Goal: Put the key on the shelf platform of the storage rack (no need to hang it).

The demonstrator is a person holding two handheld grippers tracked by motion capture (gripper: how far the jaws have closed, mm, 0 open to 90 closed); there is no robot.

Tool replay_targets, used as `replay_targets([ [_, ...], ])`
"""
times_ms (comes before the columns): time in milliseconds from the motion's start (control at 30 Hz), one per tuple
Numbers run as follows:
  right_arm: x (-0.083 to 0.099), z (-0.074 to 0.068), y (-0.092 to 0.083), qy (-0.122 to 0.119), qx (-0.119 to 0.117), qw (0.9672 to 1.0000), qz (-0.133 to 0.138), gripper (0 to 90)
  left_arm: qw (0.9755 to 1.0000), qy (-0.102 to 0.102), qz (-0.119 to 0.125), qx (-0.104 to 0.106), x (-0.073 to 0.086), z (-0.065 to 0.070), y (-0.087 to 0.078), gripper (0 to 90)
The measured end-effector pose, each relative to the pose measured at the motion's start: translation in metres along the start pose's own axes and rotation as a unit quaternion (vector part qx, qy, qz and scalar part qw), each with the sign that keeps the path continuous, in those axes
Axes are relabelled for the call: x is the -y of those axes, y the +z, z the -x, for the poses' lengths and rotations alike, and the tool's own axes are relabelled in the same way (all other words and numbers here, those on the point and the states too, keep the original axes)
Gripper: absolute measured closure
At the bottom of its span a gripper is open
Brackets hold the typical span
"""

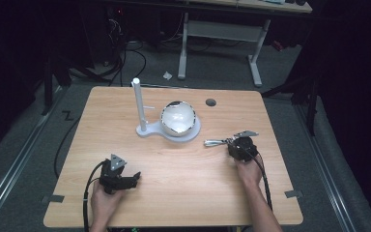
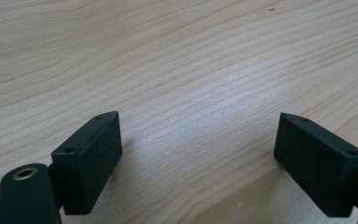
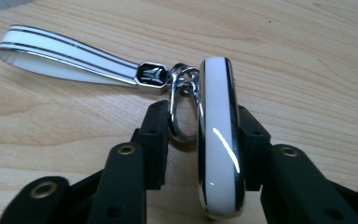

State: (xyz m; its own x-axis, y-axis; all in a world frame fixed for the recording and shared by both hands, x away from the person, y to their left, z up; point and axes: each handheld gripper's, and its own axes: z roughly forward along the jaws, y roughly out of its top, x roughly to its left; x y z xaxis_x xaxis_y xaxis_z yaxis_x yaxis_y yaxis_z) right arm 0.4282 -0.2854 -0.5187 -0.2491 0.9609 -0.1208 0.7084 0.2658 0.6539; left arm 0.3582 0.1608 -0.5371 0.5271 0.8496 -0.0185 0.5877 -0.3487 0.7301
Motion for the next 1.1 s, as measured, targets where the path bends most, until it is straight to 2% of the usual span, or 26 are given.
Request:
replay_targets([
  [33,0.000,-0.001,-0.001,-0.013,0.006,0.9999,0.000,73.8,1.0000,0.000,0.000,0.000,0.000,0.000,0.000,15.4],
  [300,0.001,-0.002,-0.001,-0.018,0.001,0.9998,0.003,75.6,1.0000,0.001,-0.001,0.000,0.000,0.000,0.000,15.5],
  [467,0.002,-0.001,-0.002,-0.013,-0.013,0.9998,0.008,76.5,1.0000,0.001,-0.001,0.000,0.000,0.000,0.000,15.5],
  [533,0.002,-0.002,-0.004,-0.014,-0.018,0.9996,0.017,76.6,1.0000,0.001,-0.001,0.000,0.000,0.000,0.000,15.5],
  [700,0.000,-0.003,-0.014,-0.019,-0.028,0.9987,0.039,76.9,1.0000,0.000,0.000,0.000,0.000,0.000,0.000,15.5],
  [867,-0.002,0.002,-0.027,-0.010,-0.042,0.9973,0.059,77.1,1.0000,0.000,0.000,0.000,0.000,0.000,0.000,15.5],
  [1100,-0.002,0.006,-0.038,-0.008,-0.050,0.9961,0.072,77.2,1.0000,0.000,0.000,0.000,0.000,0.000,0.000,15.5],
])
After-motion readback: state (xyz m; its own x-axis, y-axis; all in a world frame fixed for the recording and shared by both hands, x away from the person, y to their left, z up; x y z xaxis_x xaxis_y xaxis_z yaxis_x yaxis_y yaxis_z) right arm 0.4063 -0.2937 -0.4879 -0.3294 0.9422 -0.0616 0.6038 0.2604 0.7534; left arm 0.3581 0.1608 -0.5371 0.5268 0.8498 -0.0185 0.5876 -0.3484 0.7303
